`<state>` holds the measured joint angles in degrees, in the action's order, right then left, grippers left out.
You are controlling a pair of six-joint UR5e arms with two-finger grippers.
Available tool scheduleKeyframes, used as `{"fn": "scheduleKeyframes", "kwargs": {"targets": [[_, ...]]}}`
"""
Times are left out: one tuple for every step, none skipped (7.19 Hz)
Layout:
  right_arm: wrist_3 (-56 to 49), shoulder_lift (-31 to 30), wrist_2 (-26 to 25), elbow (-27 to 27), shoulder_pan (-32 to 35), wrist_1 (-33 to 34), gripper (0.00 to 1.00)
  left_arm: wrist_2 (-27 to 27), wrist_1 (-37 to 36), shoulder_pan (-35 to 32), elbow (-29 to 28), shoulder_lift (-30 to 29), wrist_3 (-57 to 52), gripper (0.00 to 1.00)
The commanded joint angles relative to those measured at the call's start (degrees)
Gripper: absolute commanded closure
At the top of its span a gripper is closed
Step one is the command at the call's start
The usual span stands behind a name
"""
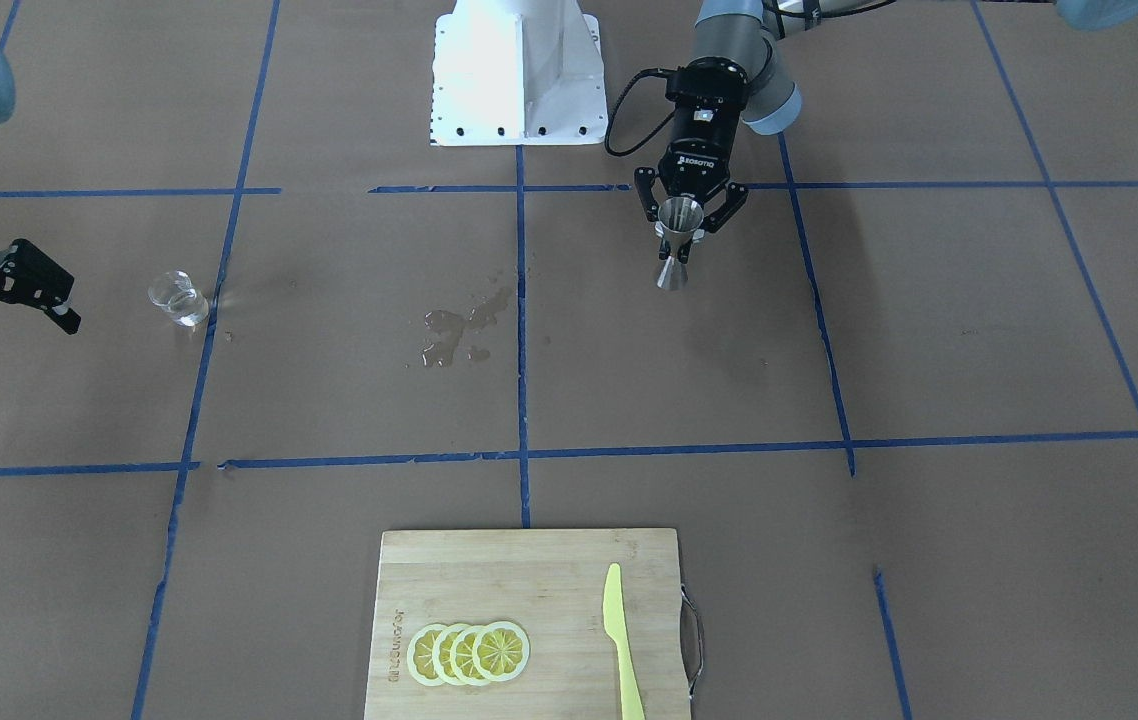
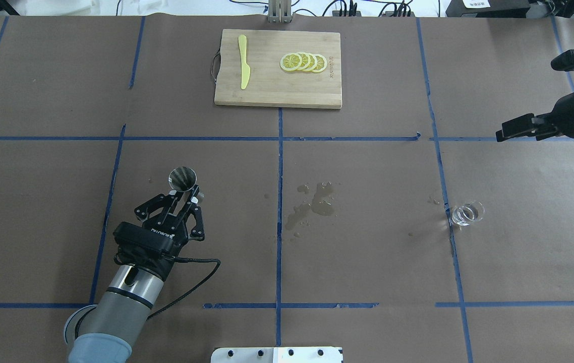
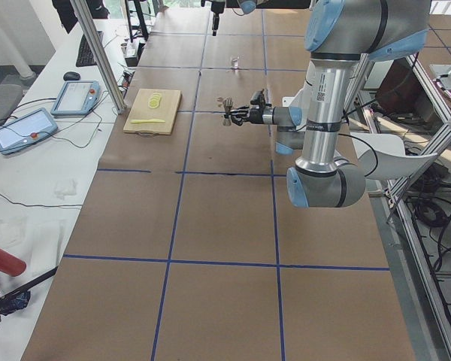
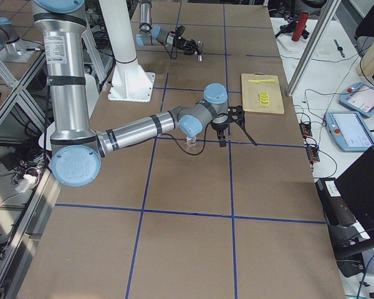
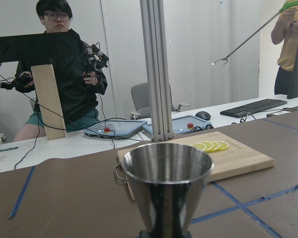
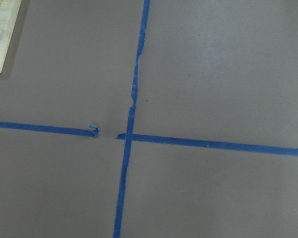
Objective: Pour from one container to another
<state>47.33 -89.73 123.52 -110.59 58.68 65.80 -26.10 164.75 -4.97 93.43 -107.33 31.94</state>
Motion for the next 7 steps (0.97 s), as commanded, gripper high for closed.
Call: {"fn": "scheduleKeyframes", "kwargs": {"targets": [[12.04,-3.77,-9.74,-7.68,-9.77,-0.06,0.00,-0.26,-0.05,-0.13,-0.09,-1.39,-1.09,1.00],[17.22,-4.57,-17.36,-9.10,-15.64,-0.06,0.00,-1.13,-0.13,-0.48,-0.35,-1.48,-1.18,1.00],[23.19,-5.79,-23.00,-11.29,-20.40,-0.06,0.00,-1.49,-0.05,-0.74,-0.35,-1.57,-1.00,1.00],[30.38,-7.63,-33.68,-13.05,-27.76,-0.06,0.00,-1.67,-0.13,-0.83,-0.44,-2.18,-1.09,1.00],[34.11,-8.61,-46.05,-13.16,-35.14,-0.06,0.01,-2.28,-0.22,-1.09,-0.44,-2.27,-1.09,1.00],[37.54,-8.96,-51.22,-13.16,-37.74,-0.15,0.01,-2.20,-0.31,-1.36,-0.44,-2.45,-1.00,1.00],[42.79,-11.67,-63.28,-13.16,-44.12,-0.15,0.04,-2.28,-0.22,-1.36,-0.44,-2.62,-1.00,1.00]]}}
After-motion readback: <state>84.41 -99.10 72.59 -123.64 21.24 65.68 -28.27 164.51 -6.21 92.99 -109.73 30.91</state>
